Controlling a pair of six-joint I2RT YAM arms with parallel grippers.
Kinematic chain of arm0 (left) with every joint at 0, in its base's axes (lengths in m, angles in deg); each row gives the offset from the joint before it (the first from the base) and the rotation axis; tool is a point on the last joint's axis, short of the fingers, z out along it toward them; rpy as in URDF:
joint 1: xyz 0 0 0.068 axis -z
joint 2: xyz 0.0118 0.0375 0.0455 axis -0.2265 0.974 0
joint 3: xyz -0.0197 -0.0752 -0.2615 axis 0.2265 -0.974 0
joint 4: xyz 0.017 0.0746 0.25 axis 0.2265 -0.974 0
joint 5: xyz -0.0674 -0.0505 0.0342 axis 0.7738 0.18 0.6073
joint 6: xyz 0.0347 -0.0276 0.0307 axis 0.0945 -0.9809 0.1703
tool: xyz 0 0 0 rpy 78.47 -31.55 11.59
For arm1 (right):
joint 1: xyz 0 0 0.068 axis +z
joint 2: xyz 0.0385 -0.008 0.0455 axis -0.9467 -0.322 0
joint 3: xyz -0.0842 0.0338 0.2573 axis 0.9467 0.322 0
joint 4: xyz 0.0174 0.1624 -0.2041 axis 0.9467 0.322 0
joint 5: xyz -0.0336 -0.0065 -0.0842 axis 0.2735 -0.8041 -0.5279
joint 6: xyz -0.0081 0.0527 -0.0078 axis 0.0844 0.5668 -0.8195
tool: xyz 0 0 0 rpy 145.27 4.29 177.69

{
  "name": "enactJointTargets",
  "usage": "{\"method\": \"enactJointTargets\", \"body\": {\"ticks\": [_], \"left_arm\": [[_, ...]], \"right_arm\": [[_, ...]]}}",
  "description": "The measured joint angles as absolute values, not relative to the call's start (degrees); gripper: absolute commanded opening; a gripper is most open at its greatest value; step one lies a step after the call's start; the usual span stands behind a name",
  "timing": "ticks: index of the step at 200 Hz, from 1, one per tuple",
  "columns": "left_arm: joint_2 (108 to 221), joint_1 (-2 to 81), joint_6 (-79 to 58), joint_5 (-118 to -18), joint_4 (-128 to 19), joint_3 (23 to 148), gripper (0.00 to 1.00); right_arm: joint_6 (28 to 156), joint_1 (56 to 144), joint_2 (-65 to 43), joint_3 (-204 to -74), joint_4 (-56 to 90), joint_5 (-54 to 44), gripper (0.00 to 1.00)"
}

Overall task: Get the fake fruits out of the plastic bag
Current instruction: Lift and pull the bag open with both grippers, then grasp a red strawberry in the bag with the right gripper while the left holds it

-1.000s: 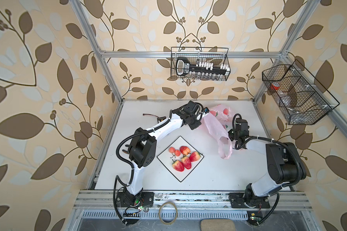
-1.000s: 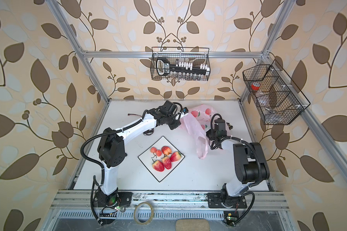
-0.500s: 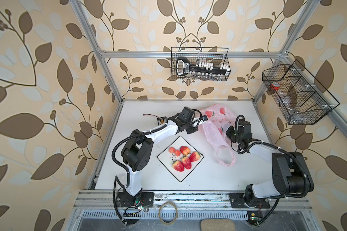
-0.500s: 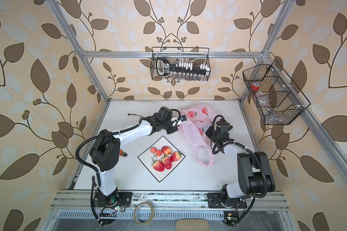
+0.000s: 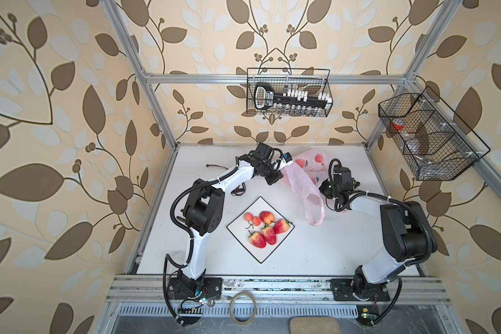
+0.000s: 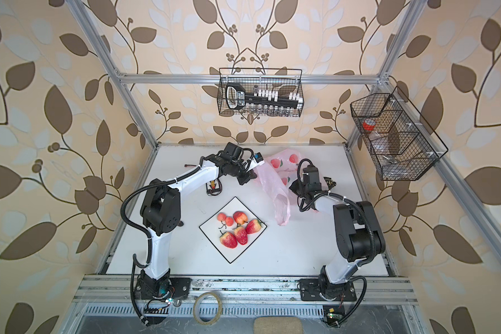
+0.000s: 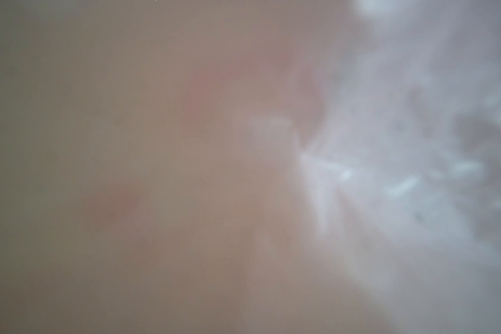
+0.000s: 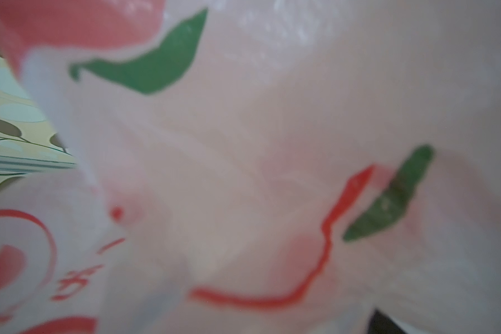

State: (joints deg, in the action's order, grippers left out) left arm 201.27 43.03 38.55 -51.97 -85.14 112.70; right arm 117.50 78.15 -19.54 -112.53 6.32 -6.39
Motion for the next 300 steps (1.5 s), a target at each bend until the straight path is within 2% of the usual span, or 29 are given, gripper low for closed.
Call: {"method": "enactJointTargets", "body": {"ticks": [17,31,70,111,138,168,203,235,256,300], "left_arm": [[201.33,43.14,38.51,-50.55,-85.55,112.7,0.0],[201.33,43.16,38.53,-49.48,-85.62,112.7,0.0],[201.33,43.53,38.55,-47.99,-85.53,112.4,0.0],[201.33,44.95,38.81,-47.54,-85.55,110.87,0.0],[201.33,45.76,38.92,-47.05,-85.51,110.15,0.0],[201.33,46.06,39.01,-46.51,-85.07,108.03,0.0],[201.31,46.06,38.79,-46.62,-84.24,106.71,0.0],[200.81,46.04,37.81,-47.69,-82.67,105.47,0.0],[200.65,46.0,35.91,-49.44,-81.53,105.01,0.0],[200.65,43.79,29.68,-54.9,-77.9,104.46,0.0]], "right_arm": [[116.69,79.07,-21.29,-115.09,7.7,-10.59,0.76],[116.08,79.79,-22.98,-116.92,8.95,-13.89,0.81],[114.03,81.11,-28.02,-122.17,12.38,-21.28,0.82],[112.17,81.35,-32.83,-128.53,15.46,-25.1,0.83],[110.64,81.35,-37.27,-133.88,17.75,-26.33,0.81],[108.71,81.39,-42.34,-140.05,21.54,-27.11,0.72],[107.03,81.5,-46.41,-145.32,24.38,-27.64,0.51],[106.22,81.61,-47.39,-147.55,25.67,-27.75,0.36],[105.76,81.61,-47.3,-147.72,25.71,-27.88,0.31],[105.7,81.08,-42.12,-143.04,25.97,-26.54,0.3]]}}
